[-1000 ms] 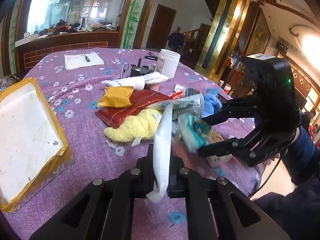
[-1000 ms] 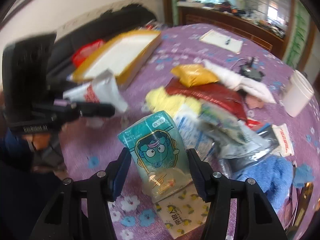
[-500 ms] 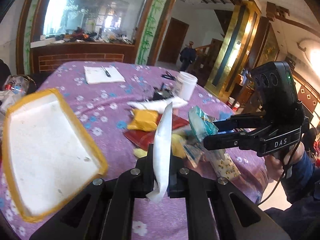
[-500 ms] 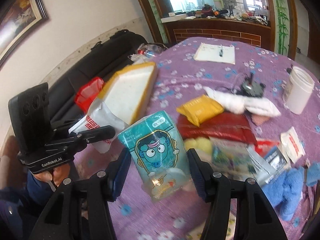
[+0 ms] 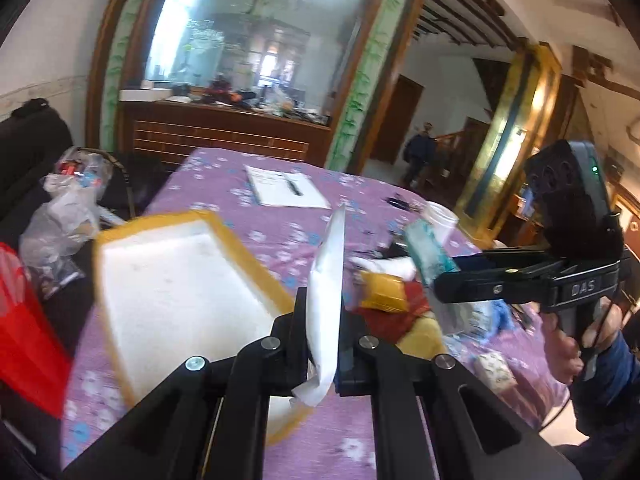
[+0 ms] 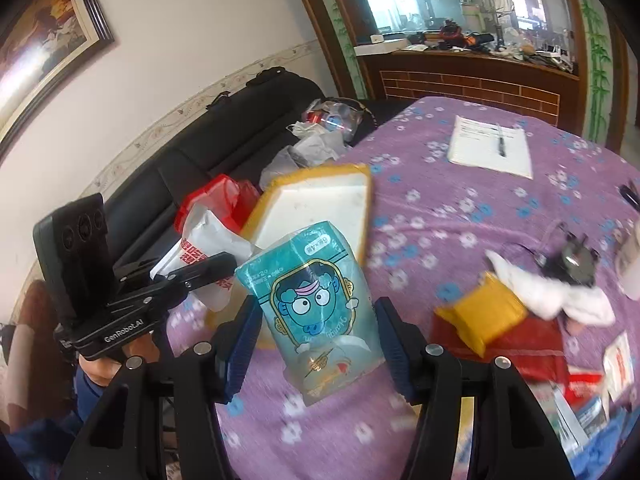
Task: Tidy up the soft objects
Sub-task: 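Carry the teal packet with the right tool into the yellow-rimmed box while the left tool drops the paper there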
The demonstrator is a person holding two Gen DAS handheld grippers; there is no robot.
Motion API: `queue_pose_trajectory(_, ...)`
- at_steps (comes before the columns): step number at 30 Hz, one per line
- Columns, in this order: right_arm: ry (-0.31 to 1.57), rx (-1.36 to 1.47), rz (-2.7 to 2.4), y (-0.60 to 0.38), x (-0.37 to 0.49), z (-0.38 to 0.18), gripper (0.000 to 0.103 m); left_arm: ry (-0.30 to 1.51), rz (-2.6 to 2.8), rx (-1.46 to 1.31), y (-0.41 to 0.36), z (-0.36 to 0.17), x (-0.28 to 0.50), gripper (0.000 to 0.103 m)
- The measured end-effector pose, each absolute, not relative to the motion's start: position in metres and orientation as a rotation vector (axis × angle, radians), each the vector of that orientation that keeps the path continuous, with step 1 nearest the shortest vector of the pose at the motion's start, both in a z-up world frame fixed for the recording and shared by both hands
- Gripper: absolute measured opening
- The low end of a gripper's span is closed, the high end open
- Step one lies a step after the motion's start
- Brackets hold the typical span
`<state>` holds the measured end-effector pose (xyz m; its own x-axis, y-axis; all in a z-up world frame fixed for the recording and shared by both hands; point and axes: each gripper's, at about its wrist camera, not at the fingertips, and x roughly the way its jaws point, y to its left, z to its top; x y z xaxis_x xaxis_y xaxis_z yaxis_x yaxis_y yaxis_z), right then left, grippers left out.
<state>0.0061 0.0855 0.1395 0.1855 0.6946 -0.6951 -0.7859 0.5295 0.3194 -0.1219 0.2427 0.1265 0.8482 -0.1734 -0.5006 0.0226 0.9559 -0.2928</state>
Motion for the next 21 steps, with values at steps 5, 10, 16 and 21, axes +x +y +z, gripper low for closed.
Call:
queue_pose_trajectory(5,0.926,-0.124,1.056,0.128,0.021,0.139,0.063,0.566,-0.048,-0.295,0.278,0.127,-0.117,0.008)
queue_pose_trajectory(10,0.976,-0.113,1.078,0.170,0.038,0.132,0.063,0.599,-0.015,-0.313,0.308,0.118,-0.104,0.008)
queue_pose_trajectory(16,1.016,-0.111,1.086,0.213,0.059,0.121,0.063,0.651,0.014,-0.354,0.331,0.099,-0.079,0.008)
queue_pose_trajectory(21,1.096,-0.064,1.069,0.238,0.088,0.100,0.063,0.704,0.028,-0.376,0.348,0.088,-0.052,0.008)
